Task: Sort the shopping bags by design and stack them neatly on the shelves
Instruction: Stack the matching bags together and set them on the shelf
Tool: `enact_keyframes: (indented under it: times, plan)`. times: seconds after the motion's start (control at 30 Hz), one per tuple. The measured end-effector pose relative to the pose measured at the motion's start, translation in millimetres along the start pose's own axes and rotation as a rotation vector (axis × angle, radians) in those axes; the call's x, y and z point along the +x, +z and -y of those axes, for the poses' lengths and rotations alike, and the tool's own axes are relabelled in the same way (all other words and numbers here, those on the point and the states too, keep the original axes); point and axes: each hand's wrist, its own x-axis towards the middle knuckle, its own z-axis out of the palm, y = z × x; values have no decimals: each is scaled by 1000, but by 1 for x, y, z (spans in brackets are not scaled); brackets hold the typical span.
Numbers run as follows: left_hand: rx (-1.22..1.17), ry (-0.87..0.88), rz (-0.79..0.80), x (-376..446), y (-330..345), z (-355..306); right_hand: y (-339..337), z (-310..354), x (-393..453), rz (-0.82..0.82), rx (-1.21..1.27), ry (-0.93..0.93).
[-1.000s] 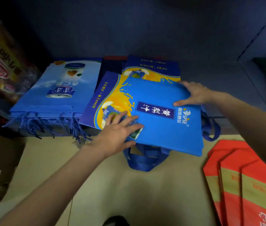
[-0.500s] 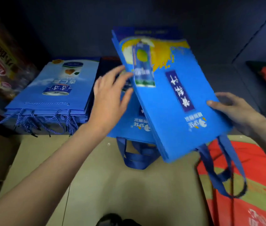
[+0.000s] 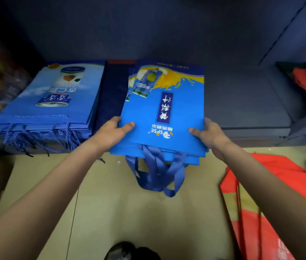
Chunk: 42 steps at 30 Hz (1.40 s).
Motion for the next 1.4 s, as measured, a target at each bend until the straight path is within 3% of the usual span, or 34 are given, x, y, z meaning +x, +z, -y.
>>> enact_keyframes:
  times: [0.1,0.23,0.37,0.47,0.67,0.83,0.97,1.1,1.17,1.23,1.3,1.4]
  plan:
    - [-88,-9,17,-8,4,-2,-1,4,-3,-63,-339,22]
    - [-232,-42,28,-18,14,-5,4,0,-12,-36,35,52]
    - [-355,-34,1,-30,41,-17,-15,-6,-20,-117,170,-12]
    - [-336,38,-23,-42,70,-32,-46,-22,-25,-199,232,-92]
    - [-201,169,86,-28,133,-89,-125,-57,-24,-344,320,-114]
    - [-151,107,134,-6,175,-120,-169,-57,13,-331,241,-115]
    - [433,187,154,-3,182,-120,-182,-62,41,-242,60,-47]
    - [718,339,303,-9,175,-105,-199,-73,27,20,-145,81]
    - [905,415,283,-6,184,-97,-206,-75,16,125,-259,77]
    - [1007,443,229,-5,196,-95,-206,-82,13,156,-543,57]
    - [1109,456,174,-5,204,-97,-198,-87,13,157,-725,39]
    - [1283,491,67,0,204,-99,-182,-87,20,102,-807,40]
